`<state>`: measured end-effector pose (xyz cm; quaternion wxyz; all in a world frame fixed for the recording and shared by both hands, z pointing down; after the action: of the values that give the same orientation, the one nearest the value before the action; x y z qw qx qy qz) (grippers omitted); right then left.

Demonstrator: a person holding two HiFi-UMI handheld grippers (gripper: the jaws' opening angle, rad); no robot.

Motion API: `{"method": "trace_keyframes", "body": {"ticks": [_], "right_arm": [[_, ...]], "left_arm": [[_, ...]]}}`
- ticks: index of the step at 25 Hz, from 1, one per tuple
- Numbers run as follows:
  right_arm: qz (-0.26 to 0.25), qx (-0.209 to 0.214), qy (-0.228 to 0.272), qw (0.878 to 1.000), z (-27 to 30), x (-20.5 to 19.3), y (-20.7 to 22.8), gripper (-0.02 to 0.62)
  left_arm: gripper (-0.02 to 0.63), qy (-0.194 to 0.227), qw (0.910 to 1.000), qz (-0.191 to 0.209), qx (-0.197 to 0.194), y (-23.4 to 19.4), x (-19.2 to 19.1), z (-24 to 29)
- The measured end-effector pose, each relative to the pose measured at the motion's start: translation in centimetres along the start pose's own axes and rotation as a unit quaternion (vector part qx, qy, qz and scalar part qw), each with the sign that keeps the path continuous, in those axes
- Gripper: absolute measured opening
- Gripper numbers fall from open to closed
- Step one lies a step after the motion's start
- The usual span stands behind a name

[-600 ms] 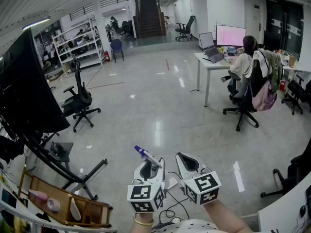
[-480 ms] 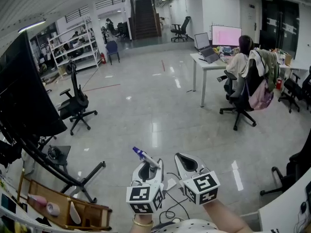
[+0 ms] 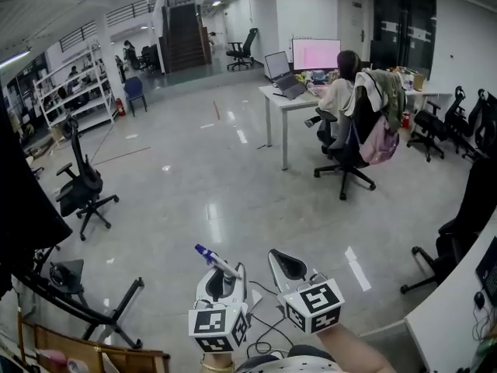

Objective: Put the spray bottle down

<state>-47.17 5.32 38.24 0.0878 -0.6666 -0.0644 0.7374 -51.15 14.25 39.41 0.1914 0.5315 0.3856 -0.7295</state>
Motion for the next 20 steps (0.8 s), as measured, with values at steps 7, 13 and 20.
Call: {"method": "trace_keyframes", "body": {"ticks": [7,13,20], "right_arm": [[0.022,-0.091,-0.025,0.995,-5.8,-1.8,6.1,-0.002],[0.037,-0.161,-0.045,0.985,-13.8,-3.8,11.9,-0.002],[0.039,-0.237,-0.074,0.968,-25.8,-7.4,18.3,-0.002]], "left_arm": [[0.130,-0.030,0.9957,0.013,-0.087,7.0,-1.4,2.4],[0.130,-0.054,0.9868,0.023,-0.151,15.9,-3.6,3.6],[0.130,-0.086,0.9715,0.021,-0.220,28.1,-8.9,3.6]]}}
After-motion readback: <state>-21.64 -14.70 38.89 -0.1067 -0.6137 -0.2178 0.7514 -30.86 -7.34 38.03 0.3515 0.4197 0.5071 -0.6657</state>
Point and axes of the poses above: the fingertips, and each gripper's own axes: z forward along the fingers, y to its right, x out of its top, the point moved 1 cm from there along -z, backward along the fingers, and after that the axes turned 15 degrees about -z, right-handed, at the moved point
